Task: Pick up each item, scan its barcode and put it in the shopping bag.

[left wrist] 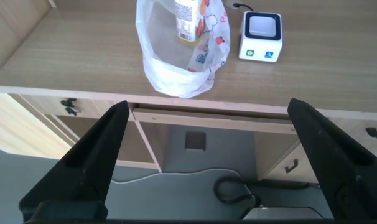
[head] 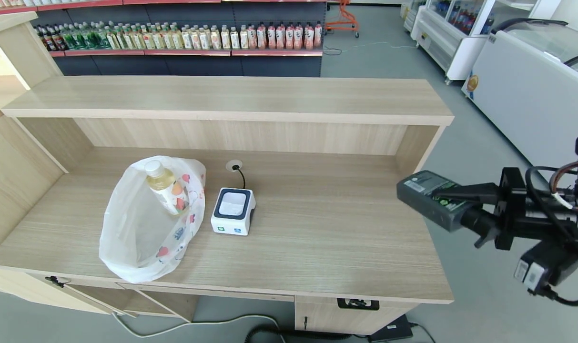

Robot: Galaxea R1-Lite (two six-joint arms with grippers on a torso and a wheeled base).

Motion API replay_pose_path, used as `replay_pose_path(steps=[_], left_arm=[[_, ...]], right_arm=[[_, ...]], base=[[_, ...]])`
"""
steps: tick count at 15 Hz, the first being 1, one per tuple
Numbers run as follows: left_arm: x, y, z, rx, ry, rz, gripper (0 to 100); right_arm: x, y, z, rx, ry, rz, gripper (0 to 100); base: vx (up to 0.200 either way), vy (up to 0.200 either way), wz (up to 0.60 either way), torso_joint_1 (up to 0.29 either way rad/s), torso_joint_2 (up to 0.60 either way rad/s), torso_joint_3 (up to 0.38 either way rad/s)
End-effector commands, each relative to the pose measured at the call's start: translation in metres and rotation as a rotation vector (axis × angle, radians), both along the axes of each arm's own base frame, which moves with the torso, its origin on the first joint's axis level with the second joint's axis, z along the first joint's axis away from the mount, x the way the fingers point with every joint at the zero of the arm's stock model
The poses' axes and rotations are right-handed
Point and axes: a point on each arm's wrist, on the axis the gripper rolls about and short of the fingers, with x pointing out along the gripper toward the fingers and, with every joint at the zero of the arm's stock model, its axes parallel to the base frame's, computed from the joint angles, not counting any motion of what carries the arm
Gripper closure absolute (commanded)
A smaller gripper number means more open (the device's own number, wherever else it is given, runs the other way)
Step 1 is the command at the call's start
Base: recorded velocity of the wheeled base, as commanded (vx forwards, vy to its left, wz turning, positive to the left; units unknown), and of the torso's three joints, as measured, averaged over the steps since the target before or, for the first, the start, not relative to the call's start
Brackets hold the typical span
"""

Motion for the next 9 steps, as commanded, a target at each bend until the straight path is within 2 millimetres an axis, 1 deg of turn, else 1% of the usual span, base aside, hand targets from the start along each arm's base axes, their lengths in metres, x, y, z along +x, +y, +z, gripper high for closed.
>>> replay_pose_path(steps=[1,3,4,6,9], left_arm=[[0.000,0.000,0.000,0.000,0.000,0.000,0],[0.000,0.000,-0.001,0.002,0.002,0.000,0],[0.000,0.000,0.000,0.000,0.000,0.000,0],[0.000,0.000,0.000,0.000,0.000,0.000,0],[0.000,0.000,0.000,0.000,0.000,0.000,0]], right_arm=[[-0.023,0.041,-0.028,-0.089,-0.013,0.380,100],[-0.036,0.053,-0.045,-0.151,-0.008,0.520,100],[-0.040,0.057,-0.048,-0.162,-0.010,0.559,100],[-0.043,0.056,-0.049,-0.163,0.017,0.564,100],[-0.040,0.059,-0.054,-0.162,0.028,0.572,100]], base=[[0.000,0.000,0.00,0.000,0.00,0.000],[0.000,0.000,0.00,0.000,0.00,0.000],[0.000,0.000,0.00,0.000,0.00,0.000],[0.000,0.000,0.00,0.000,0.00,0.000],[0.000,0.000,0.00,0.000,0.00,0.000]])
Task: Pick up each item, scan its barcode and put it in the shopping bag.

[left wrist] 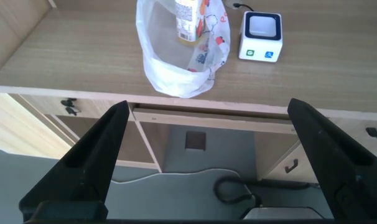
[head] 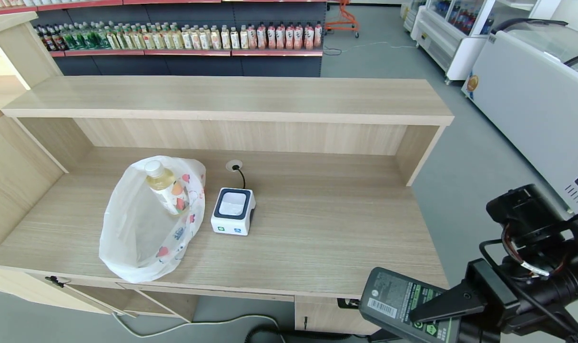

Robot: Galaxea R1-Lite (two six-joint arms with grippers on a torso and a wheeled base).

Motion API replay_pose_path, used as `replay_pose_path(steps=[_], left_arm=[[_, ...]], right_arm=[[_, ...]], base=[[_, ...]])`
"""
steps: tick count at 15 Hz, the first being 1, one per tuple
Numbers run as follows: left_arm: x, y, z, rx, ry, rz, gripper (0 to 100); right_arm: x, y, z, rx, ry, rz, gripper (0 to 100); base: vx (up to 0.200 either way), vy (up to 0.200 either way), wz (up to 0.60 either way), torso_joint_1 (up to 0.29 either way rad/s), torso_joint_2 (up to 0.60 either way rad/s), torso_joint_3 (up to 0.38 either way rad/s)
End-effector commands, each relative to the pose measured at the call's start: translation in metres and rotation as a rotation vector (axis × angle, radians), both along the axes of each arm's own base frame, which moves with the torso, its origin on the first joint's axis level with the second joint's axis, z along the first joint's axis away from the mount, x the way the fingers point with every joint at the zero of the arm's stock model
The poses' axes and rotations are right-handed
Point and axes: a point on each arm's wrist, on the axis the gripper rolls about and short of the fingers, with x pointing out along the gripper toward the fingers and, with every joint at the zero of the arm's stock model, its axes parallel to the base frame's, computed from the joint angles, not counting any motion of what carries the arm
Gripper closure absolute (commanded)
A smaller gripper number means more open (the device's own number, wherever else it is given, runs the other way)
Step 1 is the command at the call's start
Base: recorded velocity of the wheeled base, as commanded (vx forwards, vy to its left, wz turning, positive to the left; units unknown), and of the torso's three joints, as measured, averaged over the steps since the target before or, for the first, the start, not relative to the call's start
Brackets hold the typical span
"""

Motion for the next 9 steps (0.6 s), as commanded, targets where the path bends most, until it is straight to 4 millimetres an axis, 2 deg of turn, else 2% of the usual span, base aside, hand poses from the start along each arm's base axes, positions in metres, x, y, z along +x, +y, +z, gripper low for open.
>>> replay_pose_path(steps=[1,5,9], left_arm=[[0.000,0.000,0.000,0.000,0.000,0.000,0],[0.000,0.000,0.000,0.000,0.000,0.000,0],[0.000,0.000,0.000,0.000,0.000,0.000,0]], right_arm=[[0.001,0.004,-0.002,0.005,-0.065,0.048,100],[0.016,0.020,0.017,0.054,-0.216,0.089,100],[0.022,0.029,0.015,0.098,-0.266,0.128,100]], base=[[0.000,0.000,0.00,0.000,0.00,0.000],[0.000,0.000,0.00,0.000,0.00,0.000],[0.000,0.000,0.00,0.000,0.00,0.000]])
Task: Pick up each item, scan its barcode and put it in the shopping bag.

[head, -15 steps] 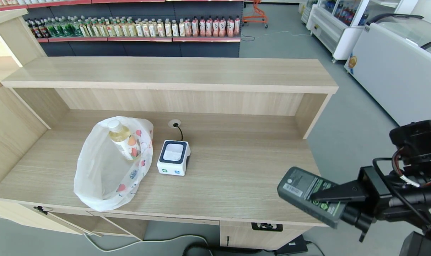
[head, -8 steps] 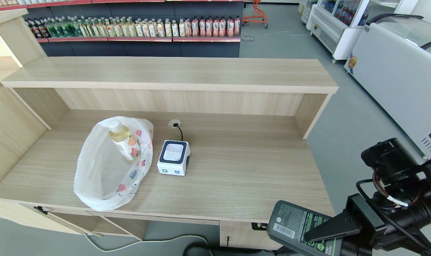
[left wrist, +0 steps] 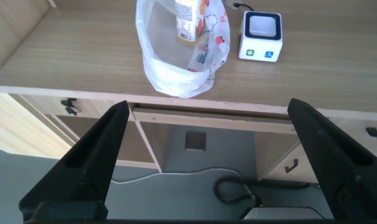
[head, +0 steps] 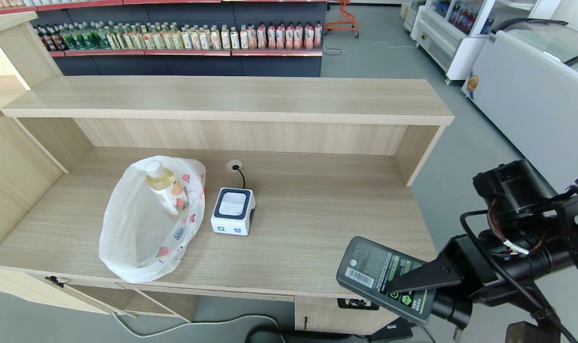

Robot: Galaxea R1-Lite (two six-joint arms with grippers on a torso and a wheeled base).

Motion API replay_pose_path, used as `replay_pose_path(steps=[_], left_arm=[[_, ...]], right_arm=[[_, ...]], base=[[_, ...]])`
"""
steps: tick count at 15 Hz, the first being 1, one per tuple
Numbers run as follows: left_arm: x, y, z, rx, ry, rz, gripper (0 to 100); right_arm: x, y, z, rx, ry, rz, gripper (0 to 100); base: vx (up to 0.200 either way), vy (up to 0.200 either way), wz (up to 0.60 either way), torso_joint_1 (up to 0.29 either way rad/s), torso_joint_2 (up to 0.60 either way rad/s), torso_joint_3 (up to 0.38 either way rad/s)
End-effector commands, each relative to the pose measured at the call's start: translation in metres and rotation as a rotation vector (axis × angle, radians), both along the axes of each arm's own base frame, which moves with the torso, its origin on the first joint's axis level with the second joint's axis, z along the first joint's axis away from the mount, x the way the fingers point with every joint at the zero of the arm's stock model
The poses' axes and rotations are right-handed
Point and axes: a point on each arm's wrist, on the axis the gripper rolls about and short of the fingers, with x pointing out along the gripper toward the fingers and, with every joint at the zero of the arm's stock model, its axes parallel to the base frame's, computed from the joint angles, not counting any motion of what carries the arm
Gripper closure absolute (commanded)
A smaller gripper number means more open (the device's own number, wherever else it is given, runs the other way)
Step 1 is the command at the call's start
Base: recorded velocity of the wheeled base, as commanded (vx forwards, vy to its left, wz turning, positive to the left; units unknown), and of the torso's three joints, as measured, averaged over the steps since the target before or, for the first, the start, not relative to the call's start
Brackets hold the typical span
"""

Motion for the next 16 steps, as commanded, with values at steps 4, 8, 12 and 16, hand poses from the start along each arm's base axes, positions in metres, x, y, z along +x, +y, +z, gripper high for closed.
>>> replay_pose_path(steps=[4,8,12,16], left_arm=[[0.000,0.000,0.000,0.000,0.000,0.000,0],[0.000,0.000,0.000,0.000,0.000,0.000,0],[0.000,0.000,0.000,0.000,0.000,0.000,0],[0.000,0.000,0.000,0.000,0.000,0.000,0]], right_arm=[[-0.006,0.027,-0.019,-0.012,-0.015,0.136,100],[-0.006,0.027,-0.023,-0.010,-0.022,0.135,100],[-0.002,0.029,-0.031,-0.022,0.004,0.139,100],[-0.006,0.028,-0.035,-0.022,0.004,0.140,100]], base=[[0.000,0.000,0.00,0.000,0.00,0.000],[0.000,0.000,0.00,0.000,0.00,0.000],[0.000,0.000,0.00,0.000,0.00,0.000],[0.000,0.000,0.00,0.000,0.00,0.000]])
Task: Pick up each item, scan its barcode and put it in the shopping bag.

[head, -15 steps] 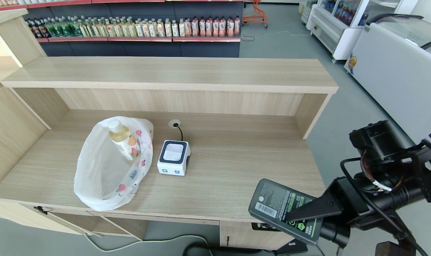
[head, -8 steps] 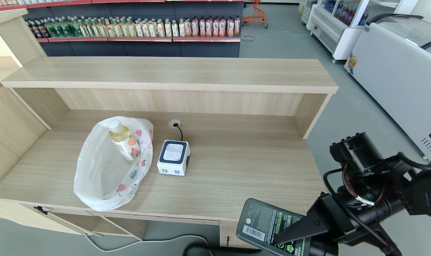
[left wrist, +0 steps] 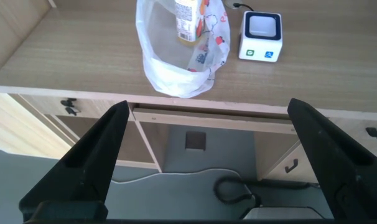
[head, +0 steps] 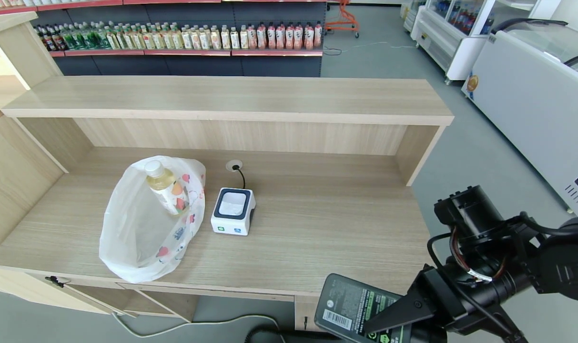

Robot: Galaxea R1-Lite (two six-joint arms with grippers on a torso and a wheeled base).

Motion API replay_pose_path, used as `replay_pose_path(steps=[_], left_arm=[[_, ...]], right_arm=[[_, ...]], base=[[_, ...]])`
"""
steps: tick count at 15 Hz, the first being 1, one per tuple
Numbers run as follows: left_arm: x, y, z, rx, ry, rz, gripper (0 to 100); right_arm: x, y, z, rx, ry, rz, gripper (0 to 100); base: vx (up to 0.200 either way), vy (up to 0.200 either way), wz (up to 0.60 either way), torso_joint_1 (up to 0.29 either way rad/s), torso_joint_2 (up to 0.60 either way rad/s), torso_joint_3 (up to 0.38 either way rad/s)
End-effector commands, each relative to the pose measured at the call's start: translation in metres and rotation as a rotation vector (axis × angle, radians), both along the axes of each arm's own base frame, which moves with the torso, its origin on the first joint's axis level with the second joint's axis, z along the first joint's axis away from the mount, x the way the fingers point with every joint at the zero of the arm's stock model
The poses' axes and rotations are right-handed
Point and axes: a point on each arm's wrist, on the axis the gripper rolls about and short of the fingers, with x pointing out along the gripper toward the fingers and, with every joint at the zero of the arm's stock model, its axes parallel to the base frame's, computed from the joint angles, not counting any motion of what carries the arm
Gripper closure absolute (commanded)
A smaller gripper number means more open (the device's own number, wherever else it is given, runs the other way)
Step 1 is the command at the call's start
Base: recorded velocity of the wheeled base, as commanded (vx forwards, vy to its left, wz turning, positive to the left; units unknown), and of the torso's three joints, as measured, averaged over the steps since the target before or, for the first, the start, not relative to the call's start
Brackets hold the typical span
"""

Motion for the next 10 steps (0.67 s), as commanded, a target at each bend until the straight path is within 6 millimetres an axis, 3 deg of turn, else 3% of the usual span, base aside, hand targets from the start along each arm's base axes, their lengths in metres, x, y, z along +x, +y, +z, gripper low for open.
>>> replay_pose_path(steps=[1,10], left_arm=[[0.0000,0.0000,0.0000,0.000,0.000,0.000,0],[0.0001,0.0000,-0.0005,0.002,0.001,0.000,0]], right_arm=[[-0.0009,-0.0004,-0.0029,0.010,-0.062,0.027,100],[0.0001,0.0001,-0.0067,0.003,-0.049,0.027,100]], base=[[0.000,0.000,0.00,0.000,0.00,0.000],[0.000,0.000,0.00,0.000,0.00,0.000]])
